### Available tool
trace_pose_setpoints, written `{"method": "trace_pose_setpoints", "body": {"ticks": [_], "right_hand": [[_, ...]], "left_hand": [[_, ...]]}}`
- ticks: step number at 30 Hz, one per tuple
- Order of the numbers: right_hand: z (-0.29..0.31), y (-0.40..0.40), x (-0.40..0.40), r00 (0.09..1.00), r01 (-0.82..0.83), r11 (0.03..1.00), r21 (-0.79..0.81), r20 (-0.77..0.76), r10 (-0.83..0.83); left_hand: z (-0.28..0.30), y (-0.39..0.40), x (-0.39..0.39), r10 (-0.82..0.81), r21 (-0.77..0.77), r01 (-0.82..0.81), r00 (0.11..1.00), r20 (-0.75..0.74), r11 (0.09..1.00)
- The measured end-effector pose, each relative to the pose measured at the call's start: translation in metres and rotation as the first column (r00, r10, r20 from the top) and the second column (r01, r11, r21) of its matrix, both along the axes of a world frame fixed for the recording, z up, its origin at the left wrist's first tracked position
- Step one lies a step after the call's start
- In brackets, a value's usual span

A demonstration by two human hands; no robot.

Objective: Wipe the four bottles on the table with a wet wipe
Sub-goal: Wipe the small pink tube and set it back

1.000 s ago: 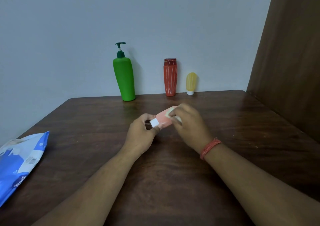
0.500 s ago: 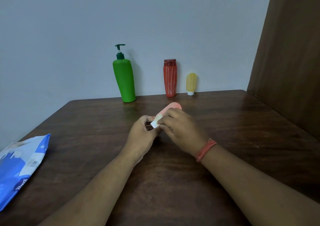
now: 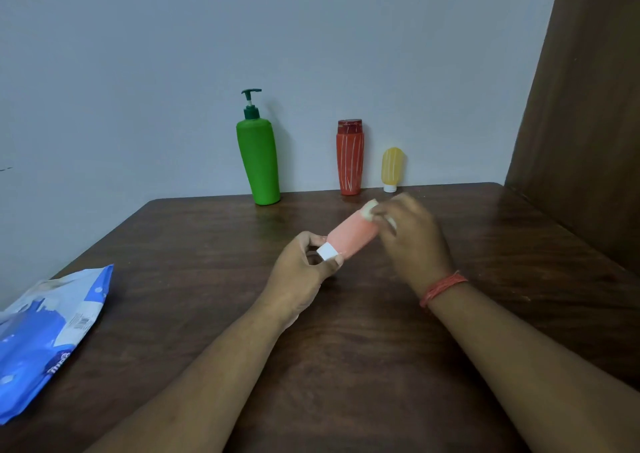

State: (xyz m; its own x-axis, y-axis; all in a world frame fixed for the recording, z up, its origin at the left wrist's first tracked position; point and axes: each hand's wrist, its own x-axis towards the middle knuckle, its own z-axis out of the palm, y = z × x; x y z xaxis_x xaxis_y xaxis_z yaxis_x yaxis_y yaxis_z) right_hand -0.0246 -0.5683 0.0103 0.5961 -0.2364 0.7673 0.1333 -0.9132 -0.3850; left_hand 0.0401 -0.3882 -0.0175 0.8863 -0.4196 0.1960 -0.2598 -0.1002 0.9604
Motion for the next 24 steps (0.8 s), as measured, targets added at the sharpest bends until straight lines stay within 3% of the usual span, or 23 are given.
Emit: {"method": "trace_pose_setpoints", "body": {"ticks": [3, 9, 12, 14, 18, 24], "right_hand": [[0.001, -0.001, -0.002, 0.999, 0.038, 0.989, 0.143, -0.005, -0.038], [-0.003, 0.038, -0.003, 0.972, -0.231, 0.960, -0.160, -0.090, 0.219], [-0.001, 0.042, -0.004, 0.957, -0.260, 0.914, -0.312, -0.210, 0.200], [0.001, 0.030, 0.000, 0.969, -0.205, 0.928, -0.312, -0.201, 0.147], [0.003, 0.008, 0.005, 0.990, -0.055, 0.984, -0.169, -0.138, 0.032], [0.003, 0.044, -0.006, 0.945, -0.270, 0.898, -0.346, -0.274, 0.179]], "left_hand": [[0.000, 0.000, 0.000, 0.013, 0.062, -0.016, 0.999, 0.040, 0.998], [0.004, 0.001, -0.005, 0.014, 0.117, -0.025, 0.996, 0.093, 0.993], [0.006, 0.001, -0.007, 0.012, 0.145, -0.032, 0.991, 0.134, 0.989], [0.005, -0.001, -0.006, 0.030, 0.161, -0.056, 0.987, 0.158, 0.985], [0.005, -0.003, -0.005, 0.050, 0.195, -0.095, 0.973, 0.227, 0.976], [0.007, 0.001, -0.006, 0.077, 0.143, -0.101, 0.983, 0.169, 0.985]]}}
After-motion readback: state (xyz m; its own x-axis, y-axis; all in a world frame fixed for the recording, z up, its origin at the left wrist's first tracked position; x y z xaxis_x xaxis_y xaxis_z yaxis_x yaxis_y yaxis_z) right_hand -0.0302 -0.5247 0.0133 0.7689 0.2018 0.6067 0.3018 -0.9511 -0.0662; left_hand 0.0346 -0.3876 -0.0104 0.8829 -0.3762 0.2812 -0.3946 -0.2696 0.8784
